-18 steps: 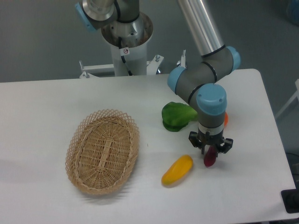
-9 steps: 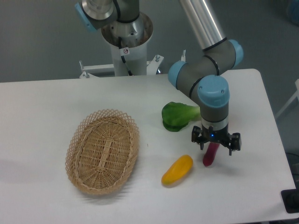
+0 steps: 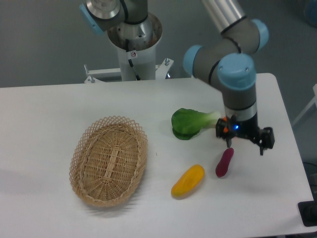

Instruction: Place the sweet potato on the table

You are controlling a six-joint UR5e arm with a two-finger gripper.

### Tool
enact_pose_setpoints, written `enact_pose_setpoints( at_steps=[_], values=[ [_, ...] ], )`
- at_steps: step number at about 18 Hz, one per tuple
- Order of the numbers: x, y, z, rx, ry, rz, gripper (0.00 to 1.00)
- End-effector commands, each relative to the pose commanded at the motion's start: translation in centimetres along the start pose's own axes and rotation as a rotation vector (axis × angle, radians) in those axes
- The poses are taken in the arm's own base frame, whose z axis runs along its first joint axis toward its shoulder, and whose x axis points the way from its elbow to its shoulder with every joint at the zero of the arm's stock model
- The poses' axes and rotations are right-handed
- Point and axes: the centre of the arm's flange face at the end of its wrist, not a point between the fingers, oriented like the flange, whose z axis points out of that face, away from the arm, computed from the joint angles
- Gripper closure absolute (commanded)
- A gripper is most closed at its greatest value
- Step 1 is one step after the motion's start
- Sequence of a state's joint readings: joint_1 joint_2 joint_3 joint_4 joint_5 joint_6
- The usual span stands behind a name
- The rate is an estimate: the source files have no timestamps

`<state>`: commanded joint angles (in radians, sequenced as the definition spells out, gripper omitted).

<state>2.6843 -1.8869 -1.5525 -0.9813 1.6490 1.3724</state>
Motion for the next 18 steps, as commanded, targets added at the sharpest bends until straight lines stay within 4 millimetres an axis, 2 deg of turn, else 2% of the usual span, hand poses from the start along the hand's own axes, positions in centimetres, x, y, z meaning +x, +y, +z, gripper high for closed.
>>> enact_pose_setpoints(
  at_steps=[4,7,8,18],
  values=[
    [-1.6,3.9,-1.6,-0.003,0.115,0.13,0.0],
    [-2.4,7.2,-3.0,0.05,0.16,0.203,0.0],
    [-2.5,8.0,-2.9,0.073,0.162,0.207,0.0],
    [-2.4,8.0,-3.5,0.101,0.148,0.198,0.0]
  ],
)
